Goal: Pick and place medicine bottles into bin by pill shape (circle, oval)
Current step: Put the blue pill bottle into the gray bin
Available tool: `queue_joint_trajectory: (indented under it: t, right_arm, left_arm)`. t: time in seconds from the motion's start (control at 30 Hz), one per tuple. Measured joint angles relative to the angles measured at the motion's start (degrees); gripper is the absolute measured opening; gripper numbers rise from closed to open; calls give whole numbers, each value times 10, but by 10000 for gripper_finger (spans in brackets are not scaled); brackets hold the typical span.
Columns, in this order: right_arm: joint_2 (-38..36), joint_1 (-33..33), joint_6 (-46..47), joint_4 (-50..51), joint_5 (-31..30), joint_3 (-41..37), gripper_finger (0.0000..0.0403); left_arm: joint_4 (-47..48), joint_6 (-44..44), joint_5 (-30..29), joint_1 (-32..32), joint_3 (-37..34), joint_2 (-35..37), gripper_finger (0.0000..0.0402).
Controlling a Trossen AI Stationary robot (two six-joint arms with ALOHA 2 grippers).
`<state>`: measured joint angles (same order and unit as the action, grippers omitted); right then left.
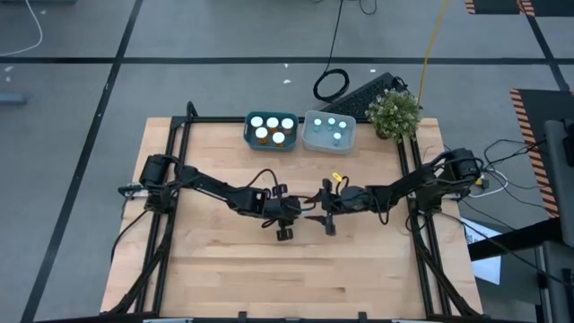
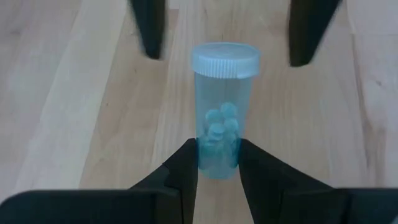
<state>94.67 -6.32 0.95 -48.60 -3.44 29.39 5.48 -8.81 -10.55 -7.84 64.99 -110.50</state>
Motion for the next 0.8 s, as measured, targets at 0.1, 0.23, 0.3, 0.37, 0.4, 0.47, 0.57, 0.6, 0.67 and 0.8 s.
queue_joint_trajectory:
  t: [0.1,0.23,0.3,0.37,0.4,0.47,0.57,0.6,0.67,0.8]
  right_arm:
    - [0,1,-1,0,8,1,220]
    - [0,4,0,2,8,1,202]
    - [0,4,1,9,8,1,192]
    - [0,4,3,15,9,1,180]
    - [0,4,3,15,9,1,175]
    - [0,4,3,15,9,1,163]
    - [0,4,3,17,14,1,143]
    - [0,4,3,17,20,1,136]
    - [0,4,3,17,23,1,124]
    - [0,4,3,17,23,1,112]
  left_arm:
    - [-6,5,0,0,0,0,108]
    - [-18,8,0,0,0,0,108]
    - [-20,8,0,0,0,0,108]
    - [-22,8,0,0,0,0,108]
    - [-23,9,0,0,0,0,108]
    - [-23,11,0,0,0,0,108]
    - [-23,11,0,0,0,0,108]
    - [-23,12,1,0,0,0,108]
    - [-23,12,1,0,0,0,108]
    - [-23,12,1,0,0,0,108]
